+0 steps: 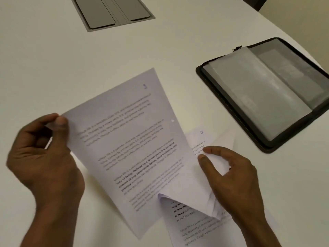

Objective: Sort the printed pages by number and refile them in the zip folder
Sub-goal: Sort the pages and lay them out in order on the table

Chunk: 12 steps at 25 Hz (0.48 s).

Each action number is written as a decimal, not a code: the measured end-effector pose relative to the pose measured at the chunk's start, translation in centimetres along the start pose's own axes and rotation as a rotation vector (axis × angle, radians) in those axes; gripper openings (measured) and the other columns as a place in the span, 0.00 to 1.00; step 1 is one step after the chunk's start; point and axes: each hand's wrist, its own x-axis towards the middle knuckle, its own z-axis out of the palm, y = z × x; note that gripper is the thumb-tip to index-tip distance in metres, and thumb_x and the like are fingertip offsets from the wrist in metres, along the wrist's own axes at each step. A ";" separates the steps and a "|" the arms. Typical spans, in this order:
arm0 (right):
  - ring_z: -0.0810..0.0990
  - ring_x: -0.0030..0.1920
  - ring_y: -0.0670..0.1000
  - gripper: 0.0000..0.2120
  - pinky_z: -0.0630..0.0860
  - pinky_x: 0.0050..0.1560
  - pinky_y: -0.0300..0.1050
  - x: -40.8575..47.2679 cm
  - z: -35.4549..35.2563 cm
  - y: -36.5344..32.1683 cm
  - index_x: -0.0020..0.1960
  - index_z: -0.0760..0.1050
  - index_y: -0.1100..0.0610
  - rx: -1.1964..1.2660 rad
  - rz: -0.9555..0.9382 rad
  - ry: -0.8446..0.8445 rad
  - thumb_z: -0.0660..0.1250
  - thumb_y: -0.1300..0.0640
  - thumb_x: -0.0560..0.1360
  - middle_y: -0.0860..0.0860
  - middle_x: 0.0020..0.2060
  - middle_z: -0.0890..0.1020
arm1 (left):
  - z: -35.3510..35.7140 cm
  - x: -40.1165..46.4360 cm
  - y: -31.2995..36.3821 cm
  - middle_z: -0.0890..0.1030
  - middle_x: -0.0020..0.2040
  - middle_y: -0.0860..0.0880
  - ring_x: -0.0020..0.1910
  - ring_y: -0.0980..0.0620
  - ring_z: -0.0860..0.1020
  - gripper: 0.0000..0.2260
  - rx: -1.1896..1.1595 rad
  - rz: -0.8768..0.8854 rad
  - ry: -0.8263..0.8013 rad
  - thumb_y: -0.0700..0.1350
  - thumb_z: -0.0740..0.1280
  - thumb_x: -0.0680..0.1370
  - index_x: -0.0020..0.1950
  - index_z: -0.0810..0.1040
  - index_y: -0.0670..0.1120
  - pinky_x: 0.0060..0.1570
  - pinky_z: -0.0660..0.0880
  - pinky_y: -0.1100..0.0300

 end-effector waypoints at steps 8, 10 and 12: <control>0.79 0.54 0.38 0.39 0.74 0.52 0.36 2.5 4.1 -0.2 0.57 0.79 0.39 -0.037 0.040 -0.088 0.56 0.15 0.60 0.35 0.54 0.82 | -4.6 6.5 -1.4 0.78 0.41 0.60 0.44 0.58 0.77 0.08 -0.086 -0.180 0.082 0.52 0.72 0.77 0.54 0.80 0.53 0.53 0.77 0.59; 0.78 0.54 0.43 0.43 0.71 0.50 0.34 2.6 4.9 -1.2 0.62 0.76 0.38 -0.021 -0.002 -0.102 0.52 0.14 0.59 0.37 0.56 0.81 | -4.0 6.7 -0.8 0.78 0.39 0.57 0.43 0.56 0.76 0.05 -0.068 -0.187 0.094 0.44 0.72 0.78 0.53 0.82 0.51 0.51 0.75 0.60; 0.78 0.46 0.45 0.46 0.70 0.46 0.35 2.6 5.5 -2.5 0.65 0.75 0.38 -0.001 -0.002 -0.105 0.49 0.14 0.58 0.41 0.51 0.82 | -5.1 8.0 -1.5 0.79 0.41 0.52 0.45 0.52 0.76 0.07 -0.099 -0.305 0.088 0.41 0.71 0.78 0.54 0.83 0.50 0.52 0.75 0.55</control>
